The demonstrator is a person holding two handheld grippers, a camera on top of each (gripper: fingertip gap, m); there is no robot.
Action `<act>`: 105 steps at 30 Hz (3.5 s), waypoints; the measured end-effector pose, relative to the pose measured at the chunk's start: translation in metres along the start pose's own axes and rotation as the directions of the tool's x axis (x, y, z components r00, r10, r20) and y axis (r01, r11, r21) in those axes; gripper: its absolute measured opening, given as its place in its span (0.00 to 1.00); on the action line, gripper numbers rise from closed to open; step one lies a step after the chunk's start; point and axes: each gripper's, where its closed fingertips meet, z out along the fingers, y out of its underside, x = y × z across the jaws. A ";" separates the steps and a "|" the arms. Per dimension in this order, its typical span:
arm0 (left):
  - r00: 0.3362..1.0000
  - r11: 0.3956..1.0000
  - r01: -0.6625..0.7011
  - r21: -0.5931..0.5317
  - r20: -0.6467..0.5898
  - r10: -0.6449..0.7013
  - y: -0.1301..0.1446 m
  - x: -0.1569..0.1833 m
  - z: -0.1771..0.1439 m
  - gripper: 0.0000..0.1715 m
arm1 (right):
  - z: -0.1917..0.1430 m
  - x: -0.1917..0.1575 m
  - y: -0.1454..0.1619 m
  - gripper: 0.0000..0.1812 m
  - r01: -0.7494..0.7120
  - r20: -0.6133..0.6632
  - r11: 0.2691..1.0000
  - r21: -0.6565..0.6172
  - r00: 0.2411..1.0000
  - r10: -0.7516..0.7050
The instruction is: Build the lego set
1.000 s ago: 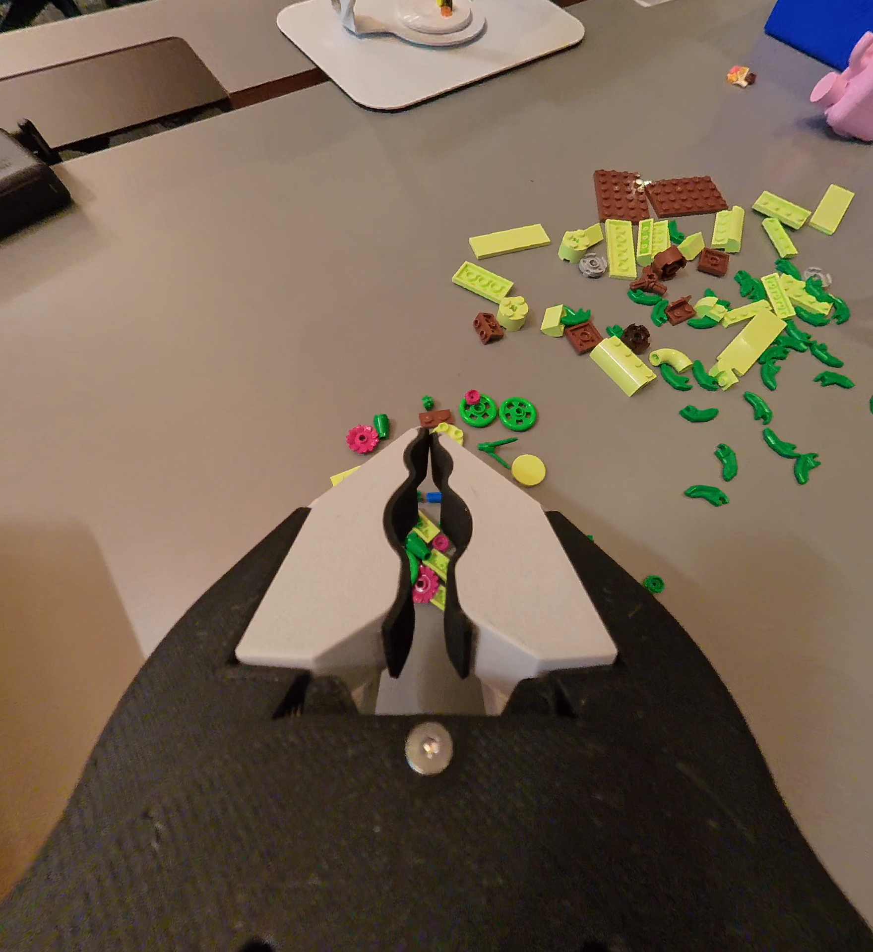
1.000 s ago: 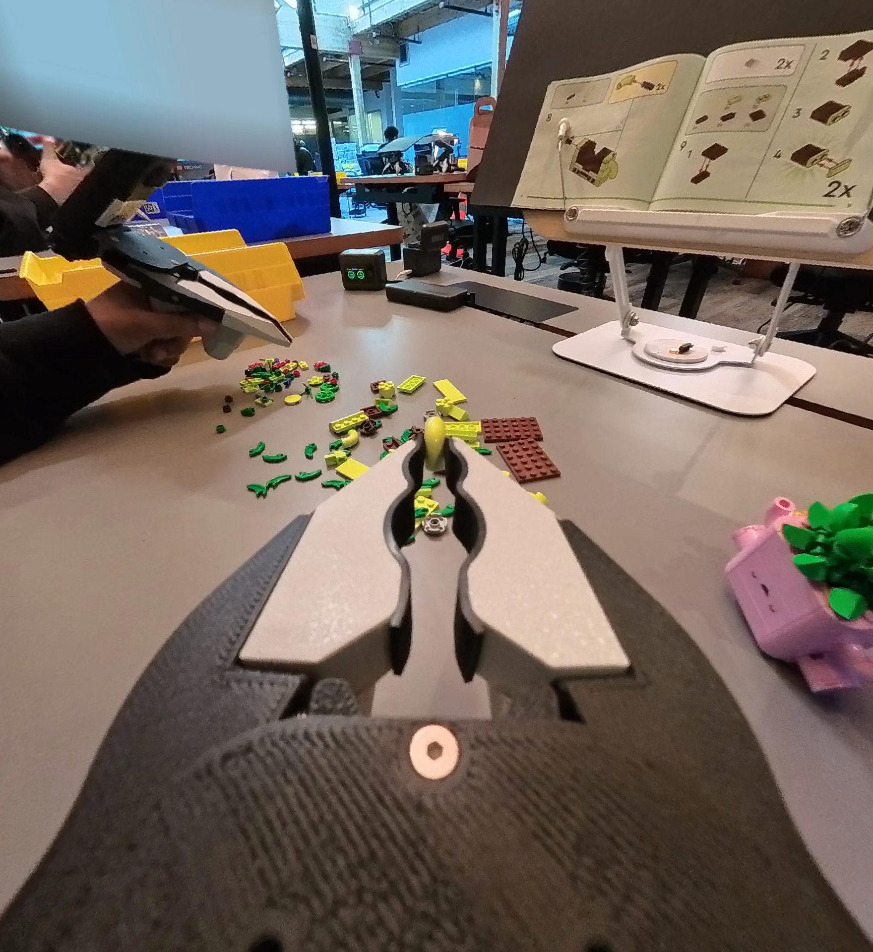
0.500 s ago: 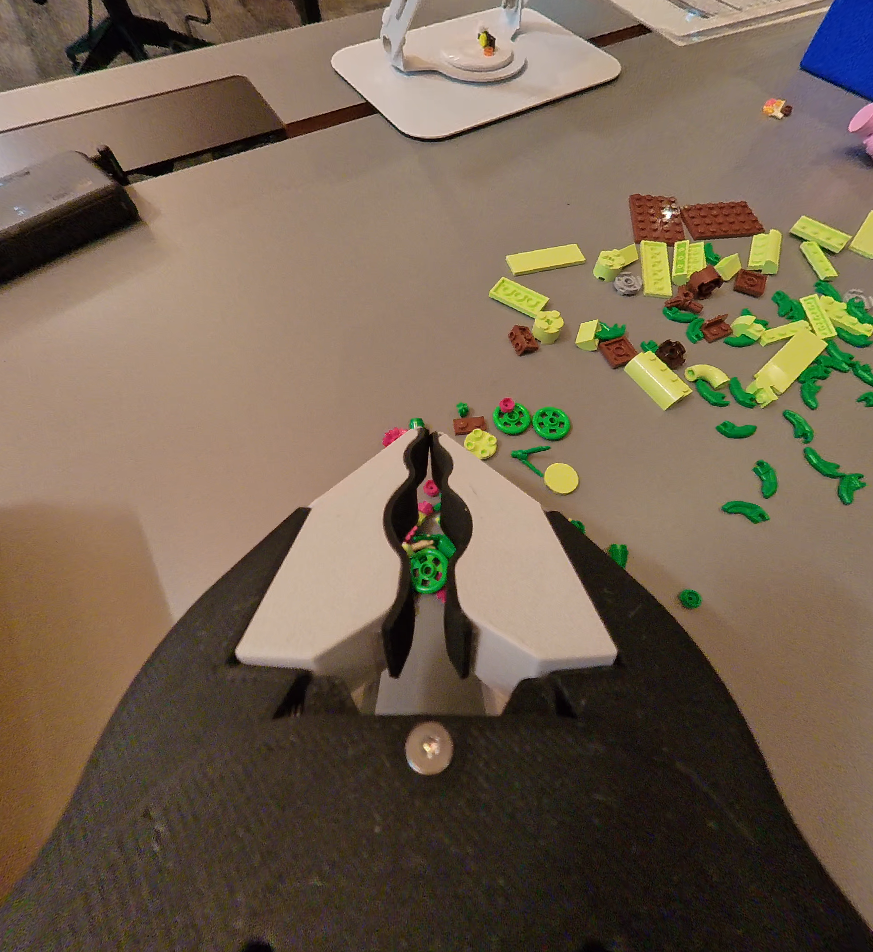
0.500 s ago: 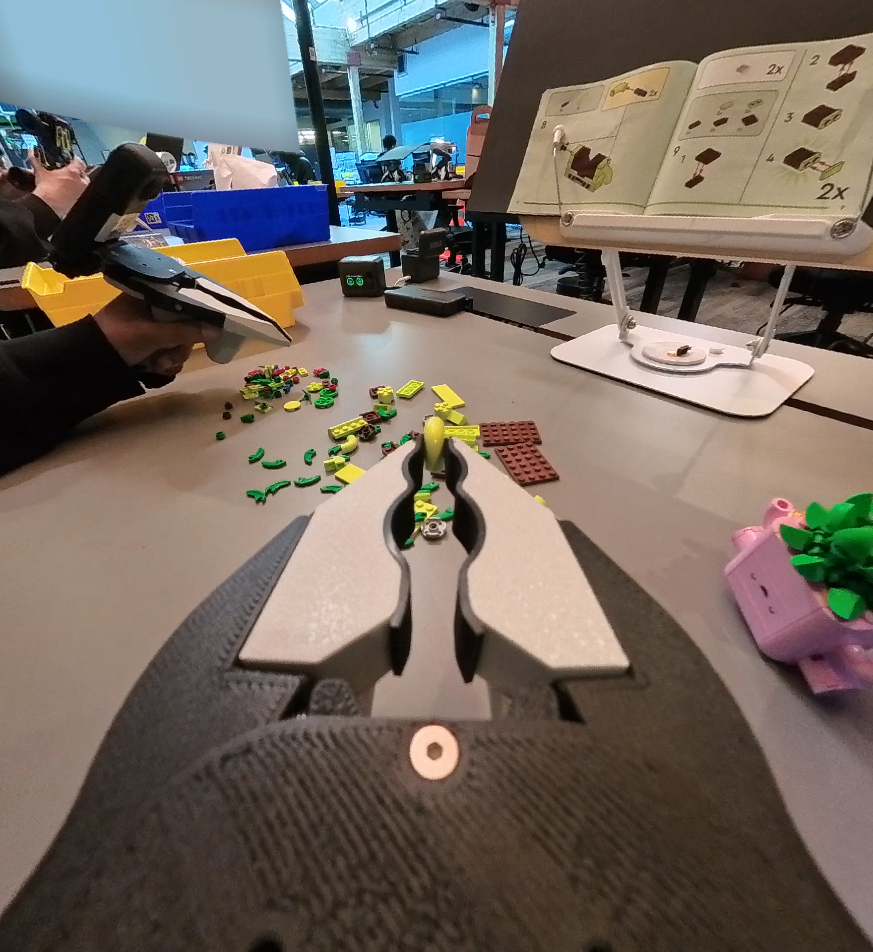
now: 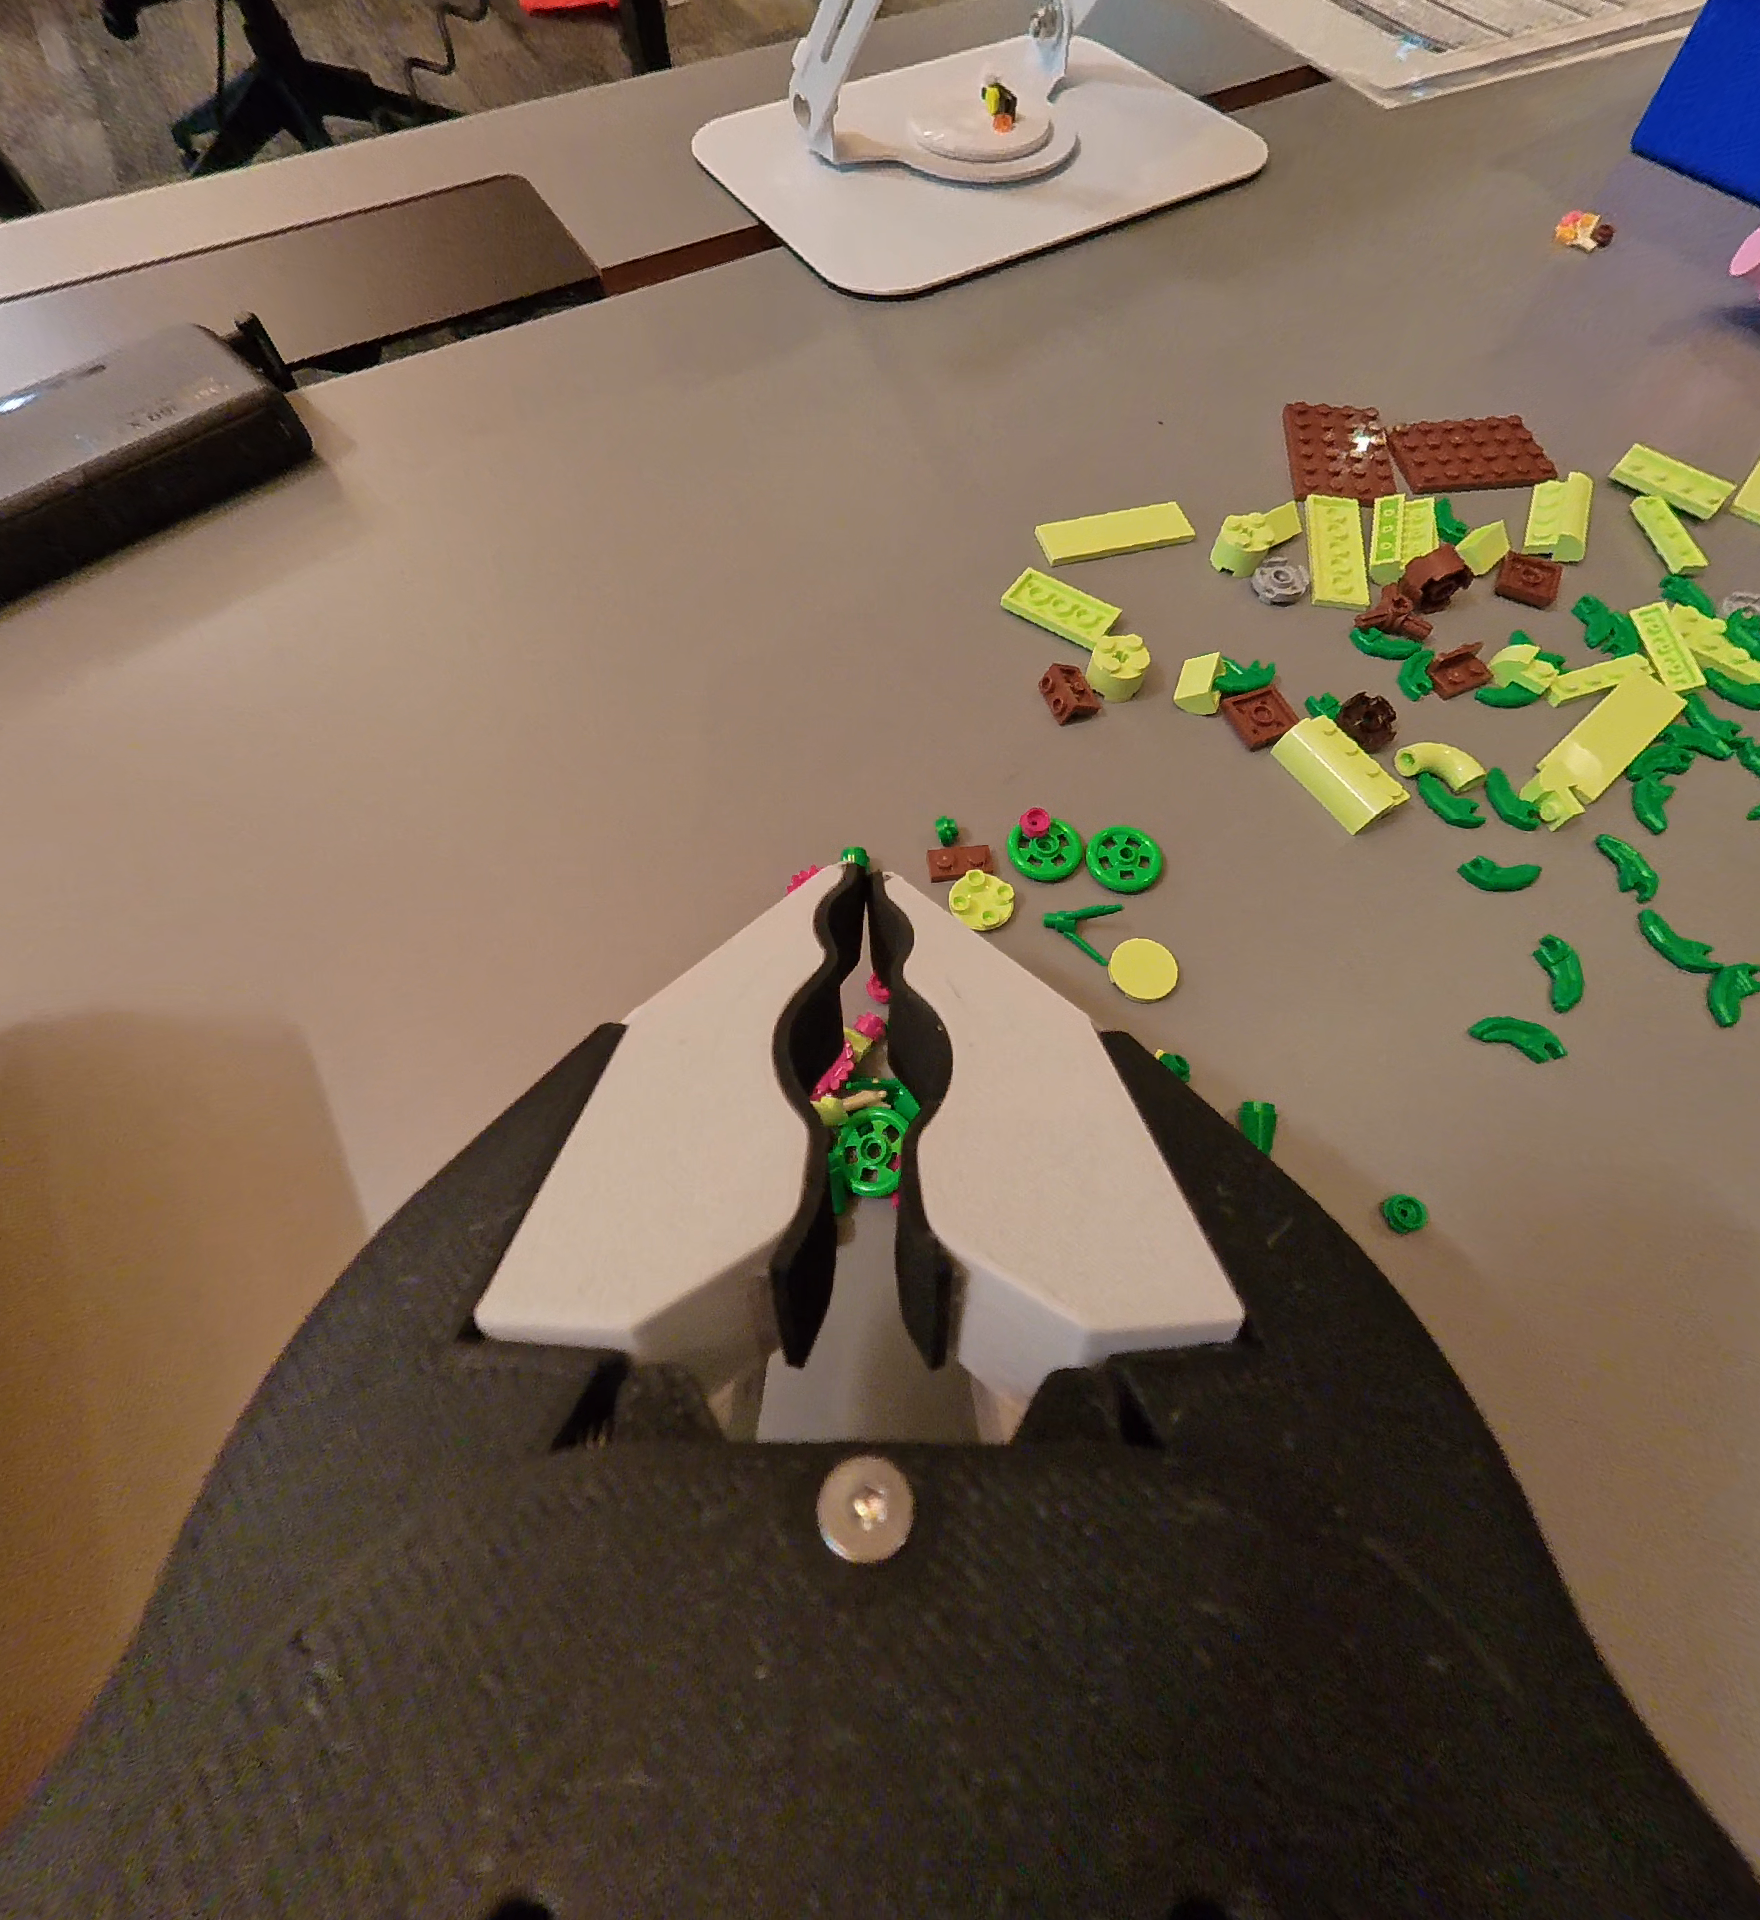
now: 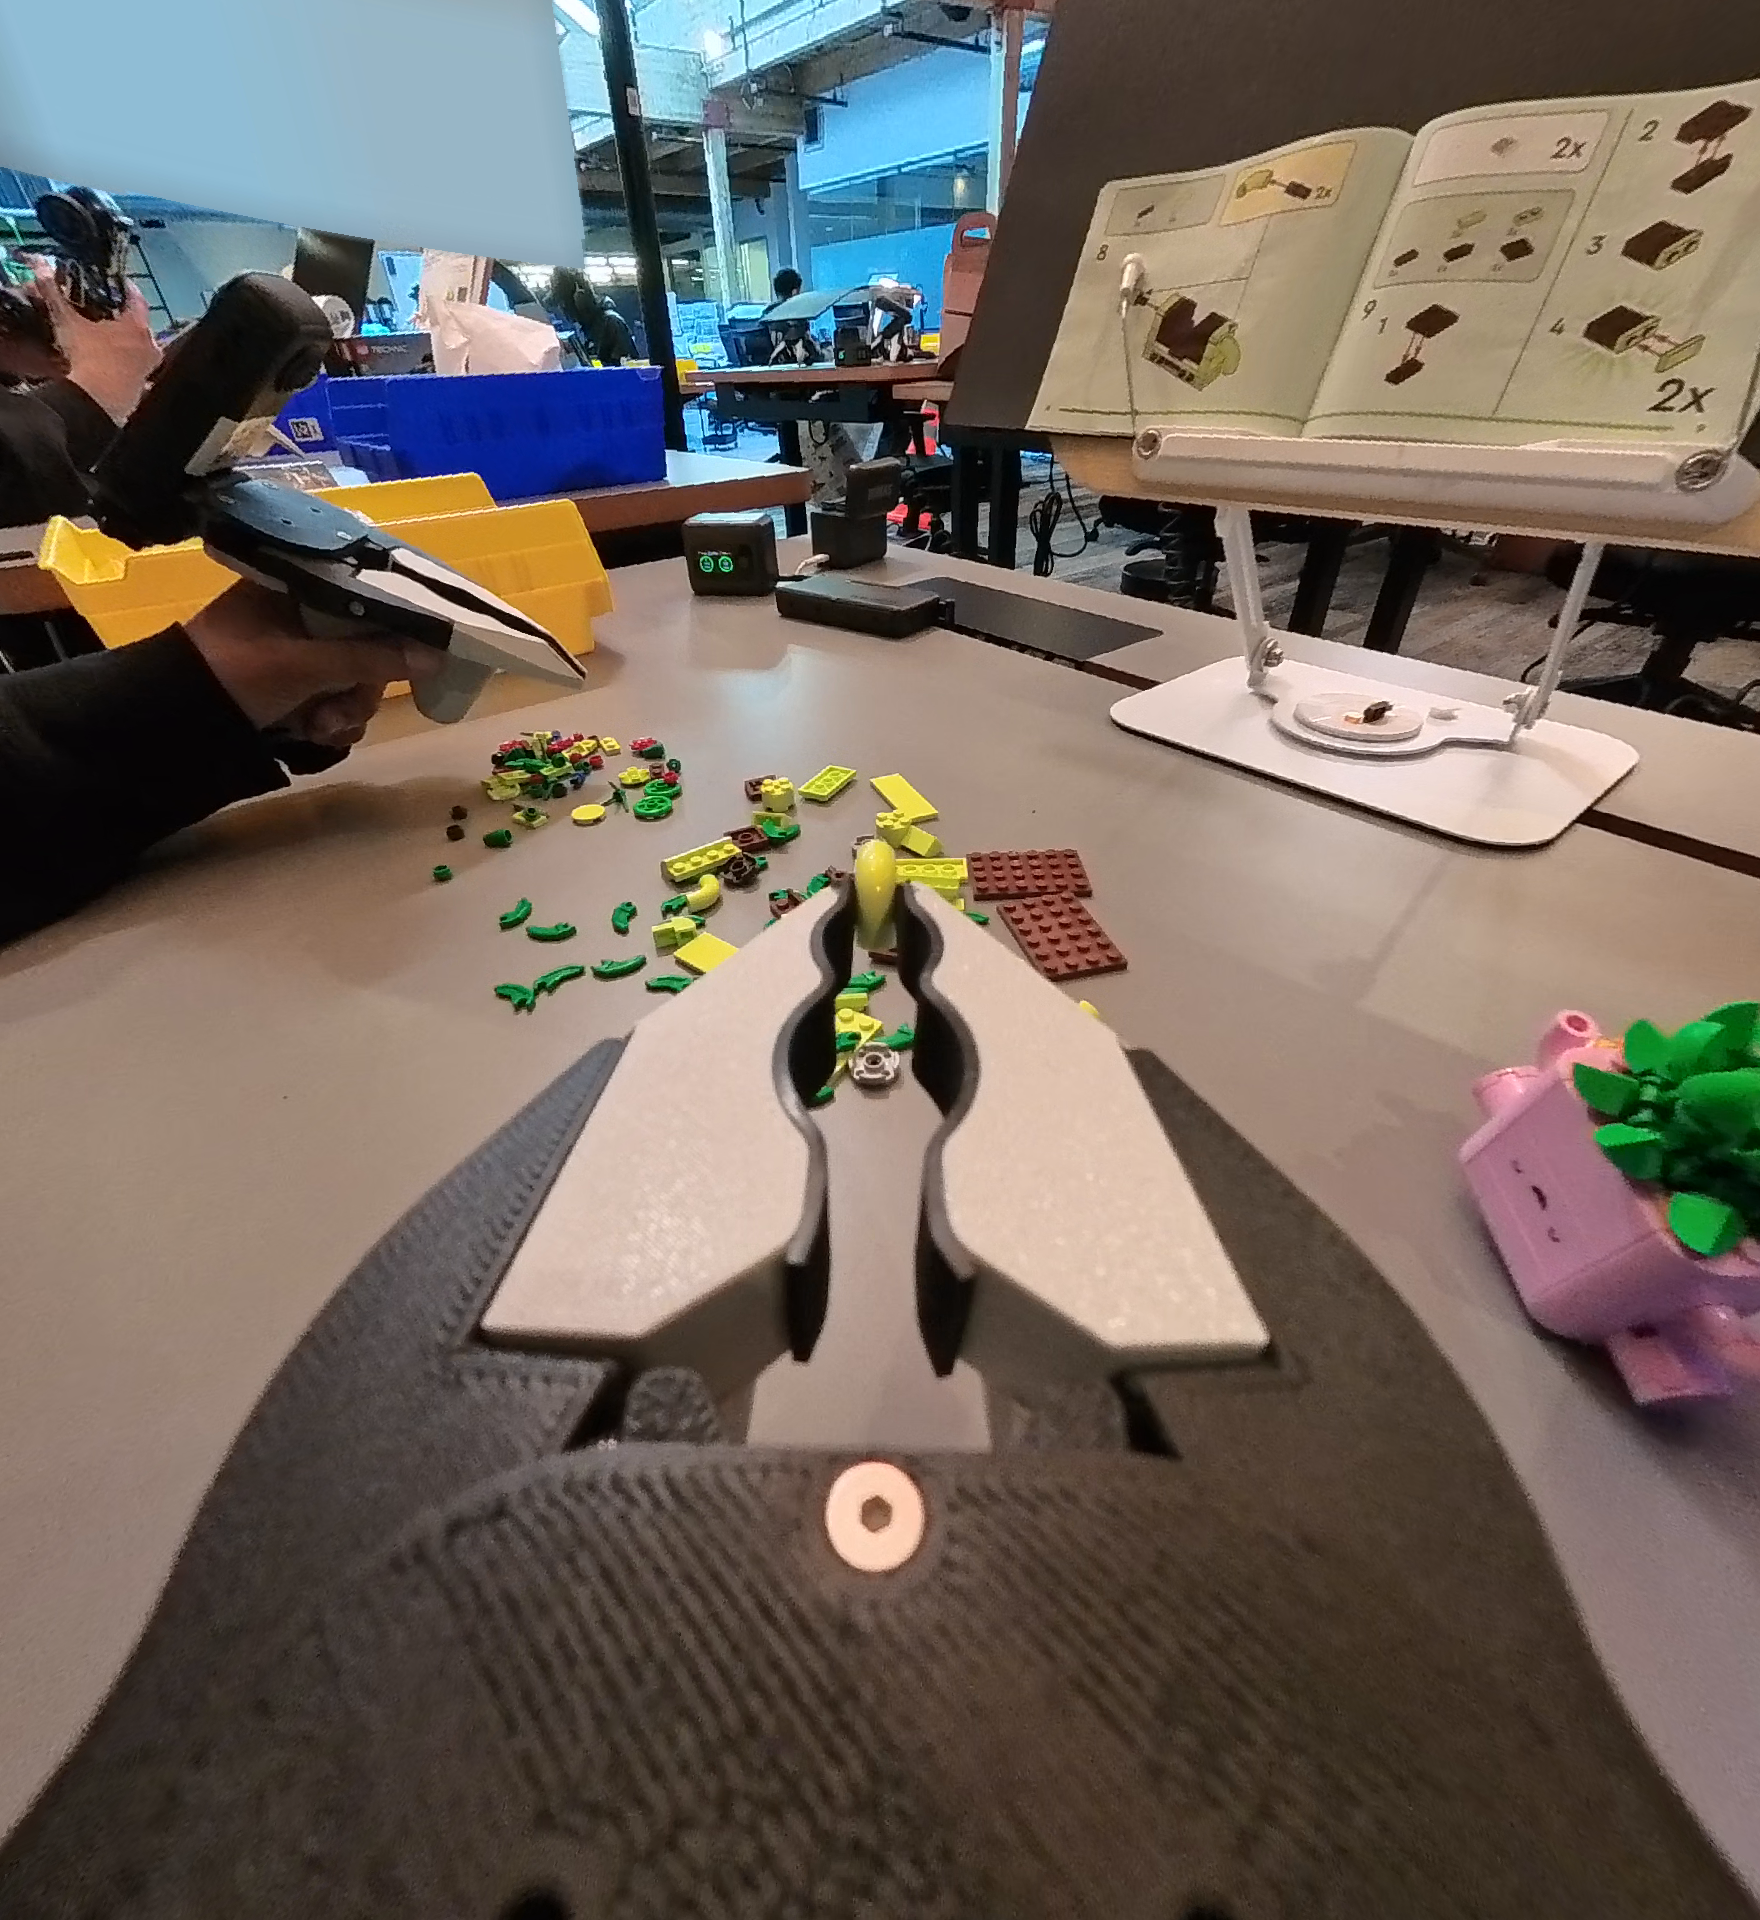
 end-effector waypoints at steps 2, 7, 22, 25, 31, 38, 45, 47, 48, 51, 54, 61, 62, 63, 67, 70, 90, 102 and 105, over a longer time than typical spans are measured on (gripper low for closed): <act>1.000 1.000 0.000 0.000 0.001 0.000 0.000 0.000 0.000 0.00 | 0.000 0.000 0.000 0.03 0.002 0.000 1.000 0.000 1.000 -0.002; 1.000 1.000 0.001 -0.001 0.005 -0.001 0.000 -0.001 0.000 0.00 | 0.000 -0.001 0.000 0.03 0.006 0.000 1.000 -0.001 1.000 -0.006; 0.998 0.994 0.024 -0.109 -0.055 -0.030 0.007 0.009 -0.001 0.00 | 0.000 -0.001 0.001 0.03 0.011 -0.002 1.000 -0.003 1.000 -0.011; 0.988 0.975 0.067 -0.210 -0.122 -0.094 0.017 0.022 0.001 0.00 | 0.001 -0.001 0.001 0.03 0.012 -0.001 1.000 -0.005 1.000 -0.012; 0.983 0.928 0.109 -0.355 -0.097 -0.153 0.035 0.033 0.005 0.03 | 0.001 -0.001 0.001 0.03 0.012 0.000 1.000 -0.005 1.000 -0.012; 0.980 0.899 0.167 -0.404 -0.030 -0.195 0.044 0.033 0.011 0.10 | 0.001 -0.001 0.000 0.02 0.011 0.002 1.000 -0.002 1.000 -0.011; 0.983 0.918 0.170 -0.359 -0.008 -0.185 0.038 0.032 0.019 0.16 | 0.001 -0.002 0.001 0.03 0.012 0.004 1.000 -0.002 1.000 -0.012; 0.986 0.926 0.159 -0.341 0.010 -0.166 0.036 0.030 0.021 0.17 | 0.001 -0.002 0.001 0.03 0.013 0.004 1.000 -0.003 1.000 -0.013; 0.988 0.931 0.152 -0.332 0.020 -0.154 0.035 0.029 0.022 0.17 | 0.001 -0.002 0.001 0.03 0.013 0.004 1.000 -0.003 1.000 -0.013; 0.991 0.935 0.134 -0.328 0.025 -0.134 0.035 0.029 0.025 0.17 | 0.001 -0.002 0.001 0.03 0.013 0.005 1.000 -0.004 1.000 -0.013; 0.994 0.943 0.110 -0.315 0.040 -0.103 0.035 0.027 0.029 0.16 | 0.002 -0.002 0.001 0.03 0.015 0.006 1.000 -0.004 1.000 -0.015; 0.998 0.953 0.059 -0.297 -0.002 -0.062 0.033 0.033 0.032 0.13 | 0.002 -0.003 0.001 0.03 0.021 0.008 1.000 -0.008 1.000 -0.021; 0.998 0.952 0.052 -0.302 -0.014 -0.059 0.034 0.034 0.031 0.11 | 0.002 -0.003 0.001 0.03 0.021 0.008 1.000 -0.008 1.000 -0.021; 0.998 0.951 0.047 -0.307 -0.020 -0.056 0.034 0.034 0.030 0.10 | 0.002 -0.003 0.001 0.03 0.022 0.008 1.000 -0.008 1.000 -0.021; 0.998 0.948 0.030 -0.317 -0.037 -0.044 0.036 0.033 0.027 0.05 | 0.002 -0.003 0.001 0.03 0.021 0.008 1.000 -0.007 1.000 -0.021; 0.999 0.949 0.042 -0.311 -0.009 -0.047 0.036 0.028 0.027 0.03 | 0.002 -0.003 0.001 0.03 0.022 0.009 1.000 -0.008 1.000 -0.022; 0.997 0.959 0.070 -0.274 0.033 -0.063 0.033 0.021 0.030 0.02 | 0.003 -0.004 0.002 0.03 0.027 0.012 1.000 -0.012 1.000 -0.027; 1.000 0.970 0.020 -0.244 0.025 -0.014 0.031 0.023 0.034 0.04 | 0.003 -0.005 0.002 0.03 0.034 0.013 0.999 -0.012 0.999 -0.034; 0.999 0.973 -0.003 -0.230 0.034 0.011 0.030 0.022 0.035 0.01 | 0.003 -0.006 0.002 0.03 0.037 0.013 0.999 -0.012 0.999 -0.037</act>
